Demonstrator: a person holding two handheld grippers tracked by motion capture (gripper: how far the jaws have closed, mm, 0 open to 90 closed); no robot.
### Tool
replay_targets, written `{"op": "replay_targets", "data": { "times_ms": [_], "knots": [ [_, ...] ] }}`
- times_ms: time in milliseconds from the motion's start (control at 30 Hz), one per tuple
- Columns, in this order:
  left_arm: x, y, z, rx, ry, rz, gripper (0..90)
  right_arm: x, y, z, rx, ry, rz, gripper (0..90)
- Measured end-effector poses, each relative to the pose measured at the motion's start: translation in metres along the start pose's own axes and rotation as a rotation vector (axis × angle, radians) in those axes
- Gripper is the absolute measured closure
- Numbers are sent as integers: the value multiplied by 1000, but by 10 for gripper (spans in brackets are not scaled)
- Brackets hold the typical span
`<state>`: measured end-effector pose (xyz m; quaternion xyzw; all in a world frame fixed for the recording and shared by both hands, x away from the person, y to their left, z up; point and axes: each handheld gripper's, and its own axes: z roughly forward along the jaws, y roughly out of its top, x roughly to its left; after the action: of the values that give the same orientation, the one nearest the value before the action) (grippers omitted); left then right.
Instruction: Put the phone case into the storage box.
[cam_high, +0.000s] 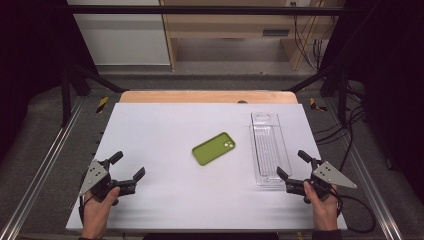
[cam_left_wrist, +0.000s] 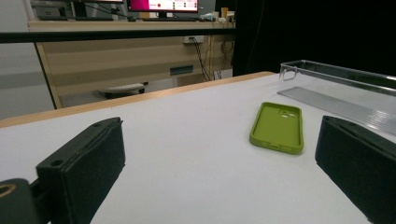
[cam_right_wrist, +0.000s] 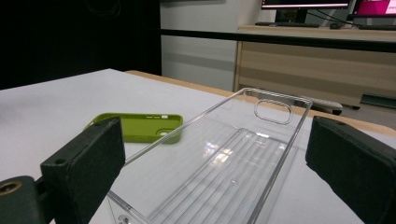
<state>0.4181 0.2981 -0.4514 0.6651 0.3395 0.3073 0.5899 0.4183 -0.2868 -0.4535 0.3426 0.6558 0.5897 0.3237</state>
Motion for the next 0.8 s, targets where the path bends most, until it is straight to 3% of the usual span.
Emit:
{"op": "replay_targets", "data": {
  "times_ms": [267, 400, 467, 600, 633, 667, 800],
  "knots": [
    [-13, 3, 8, 39, -34, -3, 14, -1, 1, -2, -6, -17, 5, 41],
    [-28, 11, 27, 123, -48, 10, 21, -2, 0, -3, -2, -25, 13, 38],
    [-30, 12, 31, 132, -50, 11, 25, -3, 0, -3, -3, -26, 14, 37],
    [-39, 19, 56, 182, -77, 7, 27, -1, 0, -3, 0, -17, 6, 37],
    [-43, 23, 69, 192, -101, 2, 28, 0, 1, -2, 4, -13, -1, 37],
    [-43, 23, 69, 192, -101, 2, 30, 0, 1, -2, 6, -14, -2, 37],
    [-55, 31, 107, 251, -135, 13, 35, 2, 0, -1, 12, -16, -14, 37]
  ]
}}
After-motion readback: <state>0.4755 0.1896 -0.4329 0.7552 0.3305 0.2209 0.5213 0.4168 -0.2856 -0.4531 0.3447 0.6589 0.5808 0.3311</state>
